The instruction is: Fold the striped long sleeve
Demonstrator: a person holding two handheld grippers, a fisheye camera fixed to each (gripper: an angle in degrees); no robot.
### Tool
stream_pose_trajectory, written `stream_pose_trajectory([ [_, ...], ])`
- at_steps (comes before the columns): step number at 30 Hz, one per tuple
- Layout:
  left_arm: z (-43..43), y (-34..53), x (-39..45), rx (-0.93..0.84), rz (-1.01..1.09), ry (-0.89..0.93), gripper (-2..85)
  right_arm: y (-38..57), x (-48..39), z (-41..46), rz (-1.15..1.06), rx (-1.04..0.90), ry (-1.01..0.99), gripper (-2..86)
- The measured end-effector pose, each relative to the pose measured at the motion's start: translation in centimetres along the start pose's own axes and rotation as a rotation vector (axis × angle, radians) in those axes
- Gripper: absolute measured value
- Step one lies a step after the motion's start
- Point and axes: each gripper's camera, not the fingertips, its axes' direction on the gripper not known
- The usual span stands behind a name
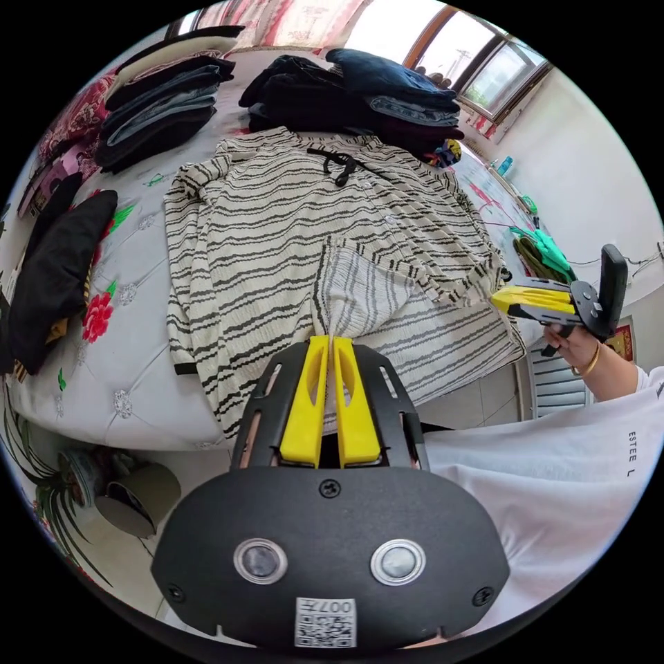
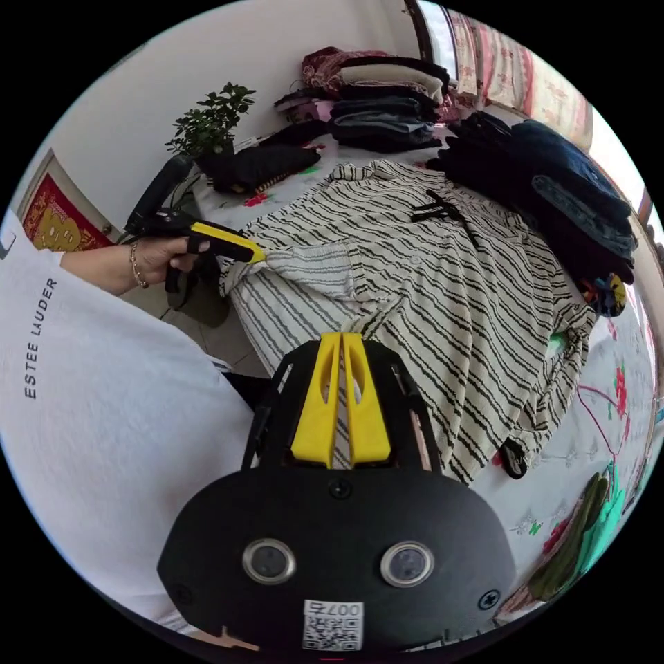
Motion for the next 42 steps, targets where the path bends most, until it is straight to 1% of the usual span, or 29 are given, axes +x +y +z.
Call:
stream_pose_trajectory([
  [1, -0.2, 0.5, -0.1, 0.009, 0.007, 0.007, -0.9, 0.2, -1.6, 0.6, -0.069, -0.032, -0.069, 0.0],
  [2, -0.3, 0.8, -0.2, 0.011, 0.010, 0.013, -0.9, 0.4, -2.3, 1.1, -0.089, -0.058, -0.112, 0.1],
  [4, -0.3, 1.8, -0.5, 0.017, 0.019, 0.032, -0.9, 1.3, -4.1, 4.4, -0.137, -0.216, -0.311, 0.6],
  [6, -0.1, 2.5, -0.6, 0.014, 0.027, 0.040, -0.9, 2.0, -4.7, 6.2, -0.141, -0.298, -0.337, 1.1],
  [8, -0.1, 3.2, -0.6, 0.015, 0.040, 0.049, -0.9, 1.9, -4.2, 6.2, -0.114, -0.282, -0.273, 1.7],
  [13, 0.0, 5.1, -0.1, 0.031, 0.104, 0.030, -0.9, -2.6, 0.8, 3.0, 0.027, -0.046, -0.064, 3.4],
  [15, -0.2, 5.5, 0.0, 0.040, 0.110, 0.037, -0.9, -5.0, 2.4, 3.0, 0.038, -0.015, -0.032, 3.9],
  [17, -0.4, 6.0, 0.1, 0.052, 0.121, 0.039, -0.9, -7.4, 3.6, 4.1, 0.028, -0.030, -0.009, 4.4],
  [22, 0.0, 7.4, 1.2, 0.036, 0.207, 0.002, -0.9, -11.8, 5.7, 9.8, 0.033, -0.179, 0.038, 3.7],
  [24, 0.0, 7.9, 1.8, 0.037, 0.247, -0.021, -0.9, -12.2, 5.9, 11.0, 0.037, -0.217, 0.037, 2.5],
  [26, 0.1, 8.5, 2.3, 0.031, 0.282, -0.040, -0.9, -12.0, 5.7, 10.9, 0.023, -0.198, 0.064, 1.3],
  [29, 0.2, 9.6, 2.7, 0.027, 0.310, -0.060, -0.9, -10.9, 5.3, 8.4, 0.001, -0.100, 0.016, 0.2],
  [31, -0.1, 10.9, 2.9, 0.035, 0.323, -0.056, -0.9, -8.9, 4.9, 4.5, -0.013, 0.025, 0.004, 0.0],
  [34, -0.3, 12.8, 3.2, 0.043, 0.334, -0.049, -0.9, -5.5, 3.5, 0.9, -0.076, 0.103, 0.006, -0.1],
  [36, 0.1, 13.9, 3.6, 0.025, 0.358, -0.051, -0.9, -3.6, 2.6, 0.8, -0.095, 0.066, -0.009, 0.0],
  [38, 1.0, 15.0, 4.0, -0.013, 0.385, -0.043, -0.8, -2.1, 1.7, 2.2, -0.108, -0.046, -0.029, 0.1],
  [40, 2.8, 16.4, 4.4, -0.095, 0.403, -0.037, -0.7, -0.4, 0.6, 4.3, -0.121, -0.169, -0.031, 0.6],
  [42, 3.8, 17.5, 4.5, -0.142, 0.408, -0.048, -0.4, 0.3, 0.0, 5.2, -0.112, -0.241, -0.091, 1.4],
])
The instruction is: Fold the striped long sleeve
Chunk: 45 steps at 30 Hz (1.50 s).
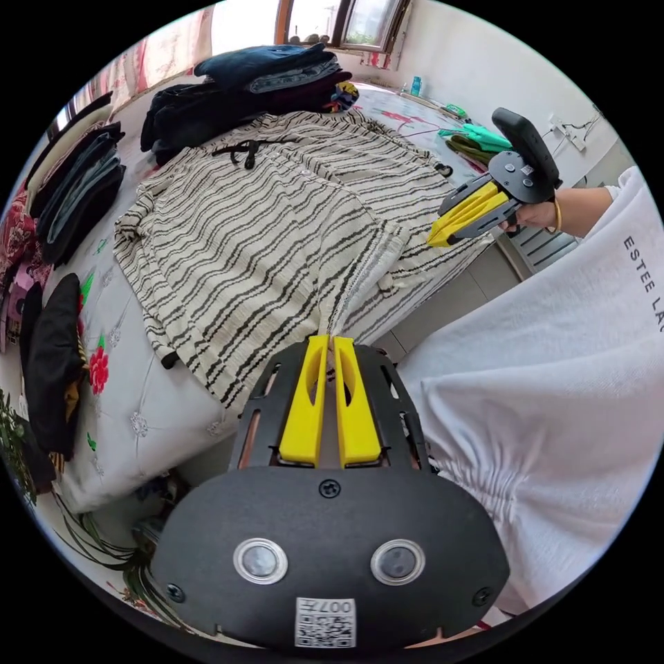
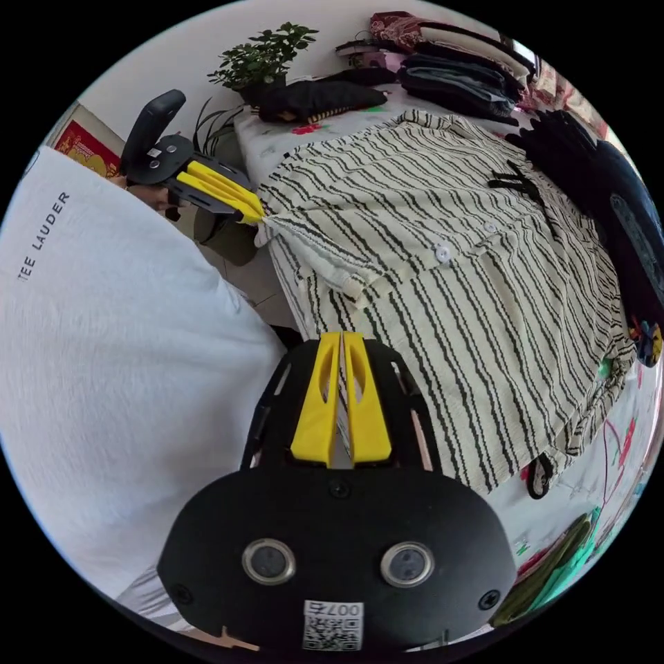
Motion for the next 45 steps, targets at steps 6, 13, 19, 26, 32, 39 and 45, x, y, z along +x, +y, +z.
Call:
stream_pose_trajectory([
  [6, -1.8, -0.8, 2.0, 0.060, 0.021, -0.060, 4.2, 1.8, 3.3, -4.1, 0.297, 0.149, 0.164, 4.2],
  [13, -0.3, -7.1, 5.7, 0.097, 0.145, -0.039, 7.5, 6.0, 15.9, -7.2, 0.883, 0.121, 0.428, 5.6],
  [19, 4.5, -9.5, 7.3, -0.042, 0.182, -0.027, 5.2, 7.0, 19.2, -7.3, 0.916, 0.062, 0.295, 1.3],
  [26, 2.8, -10.4, 8.0, -0.004, 0.186, -0.019, -0.8, 13.1, 23.1, -19.4, 1.066, -0.007, 0.921, 1.0],
  [32, 0.6, -10.6, 9.2, 0.026, 0.177, -0.042, -1.0, 17.9, 20.7, -22.6, 1.233, 0.230, 0.712, 2.6],
  [39, -0.1, -13.2, 9.4, 0.000, 0.186, -0.031, -1.0, 7.5, 1.2, -8.3, 0.462, 0.195, 0.325, 4.0],
  [45, -1.9, -15.3, 11.0, -0.022, 0.262, 0.018, -0.8, 5.6, -6.3, -0.4, 0.205, -0.034, 0.328, 4.2],
])
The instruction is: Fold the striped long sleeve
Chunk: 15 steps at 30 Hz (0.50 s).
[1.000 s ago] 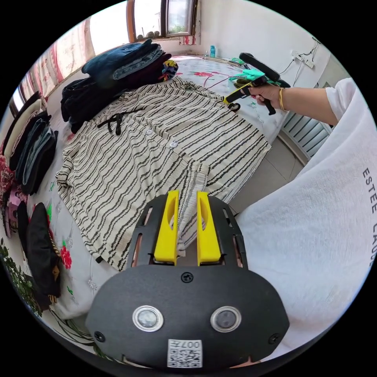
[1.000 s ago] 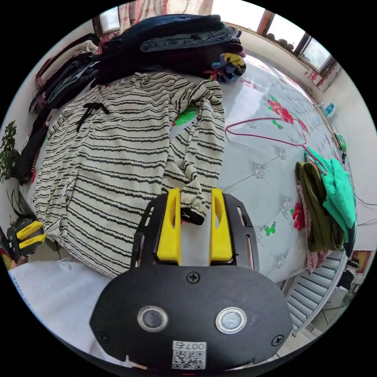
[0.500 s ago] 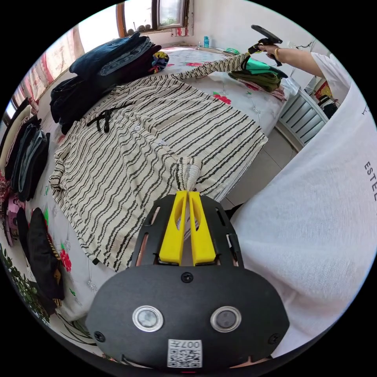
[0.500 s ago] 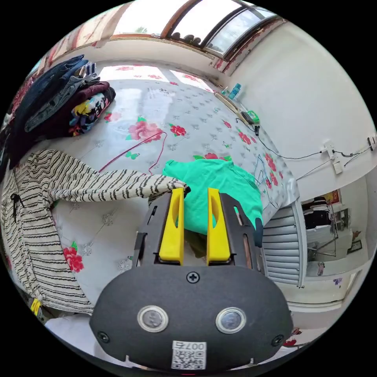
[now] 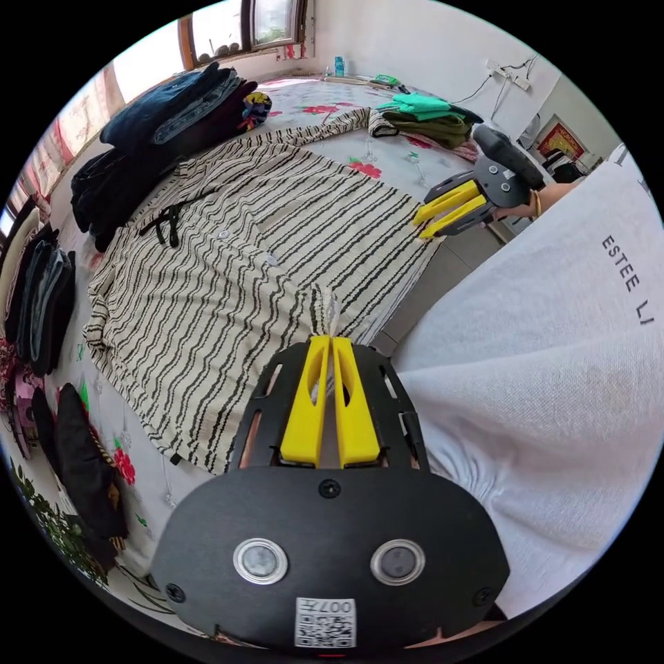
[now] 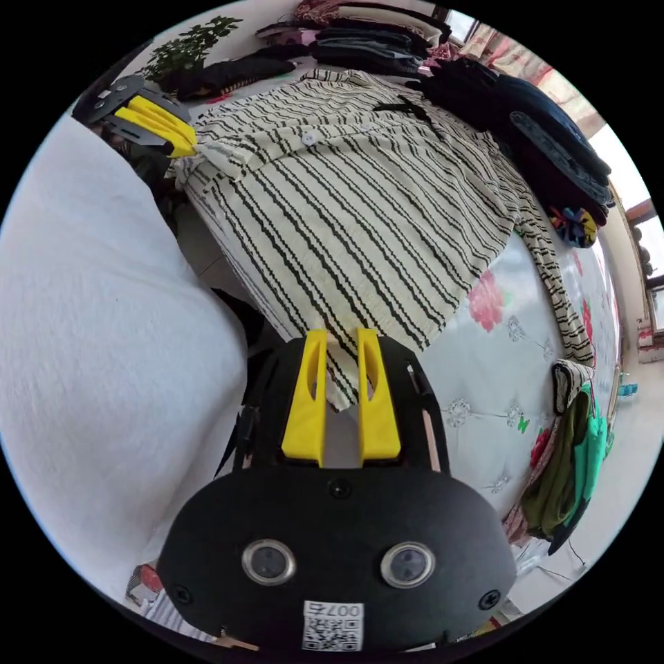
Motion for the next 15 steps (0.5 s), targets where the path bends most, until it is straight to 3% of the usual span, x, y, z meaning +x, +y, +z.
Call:
stream_pose_trajectory([
  [5, 3.1, -1.5, -0.4, -0.093, -0.088, 0.049, 1.7, 1.4, -0.4, 0.0, 0.007, 0.000, -0.002, 3.7],
  [8, 0.1, -1.5, -1.5, 0.010, -0.205, 0.048, 6.3, 1.3, 0.7, -1.1, 0.097, 0.011, -0.069, 3.2],
  [12, -5.5, 1.9, -5.8, 0.164, -0.478, -0.058, 7.4, 1.5, 2.6, -3.9, 0.244, 0.163, -0.065, 2.1],
  [15, -6.1, 6.0, -11.8, 0.140, -0.759, -0.157, 5.9, 0.4, 2.8, -4.8, 0.286, 0.188, -0.046, 1.7],
])
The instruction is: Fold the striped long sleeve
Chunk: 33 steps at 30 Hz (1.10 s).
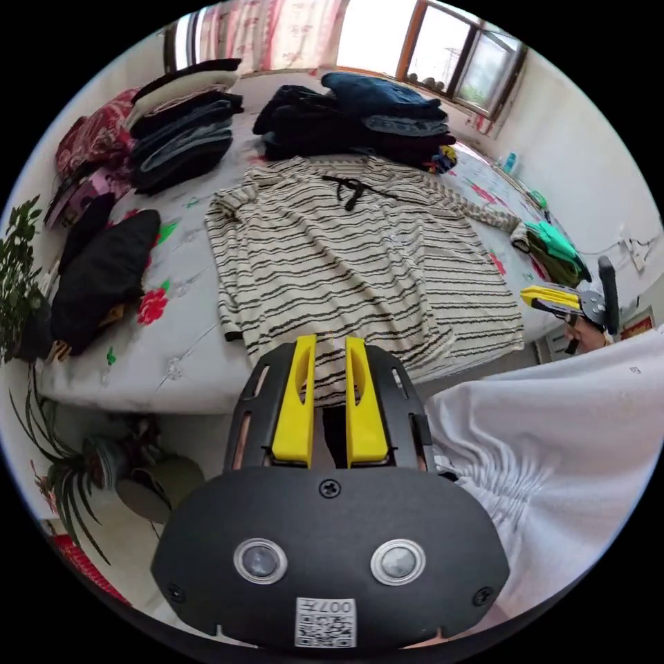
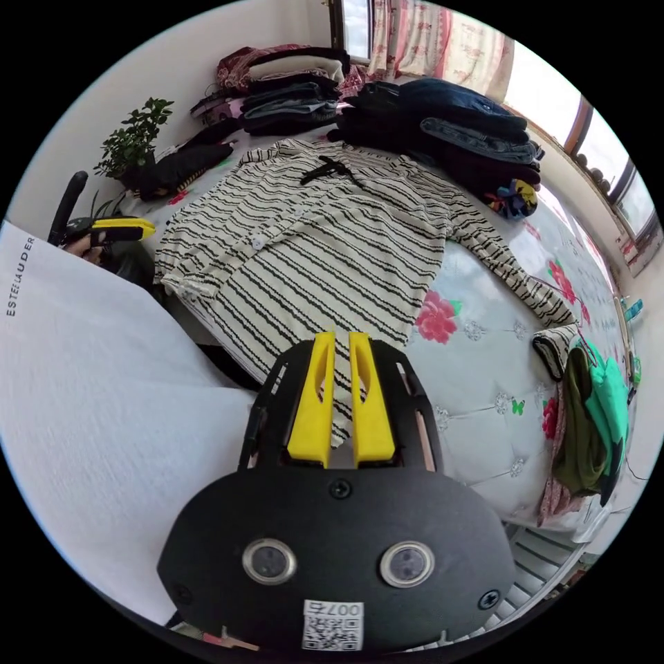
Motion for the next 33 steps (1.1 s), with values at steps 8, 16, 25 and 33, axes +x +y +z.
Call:
stream_pose_trajectory([
  [8, 6.1, -7.5, -8.7, -0.102, -0.151, -0.001, 3.8, -3.9, -4.2, -0.1, 0.022, -0.010, 0.053, 1.3],
  [16, 2.9, -15.2, -9.1, -0.046, 0.117, -0.010, -0.6, -9.3, -6.5, 1.8, 0.053, -0.066, 0.037, 1.3],
  [25, -17.5, -22.4, -30.0, 0.365, -0.232, -0.533, 0.3, -9.9, -5.0, 3.0, 0.192, -0.116, 0.078, 2.3],
  [33, -17.4, -17.5, -30.0, 0.397, -0.441, -0.375, 5.8, -4.7, 1.2, 3.9, 0.391, -0.227, 0.112, 4.5],
])
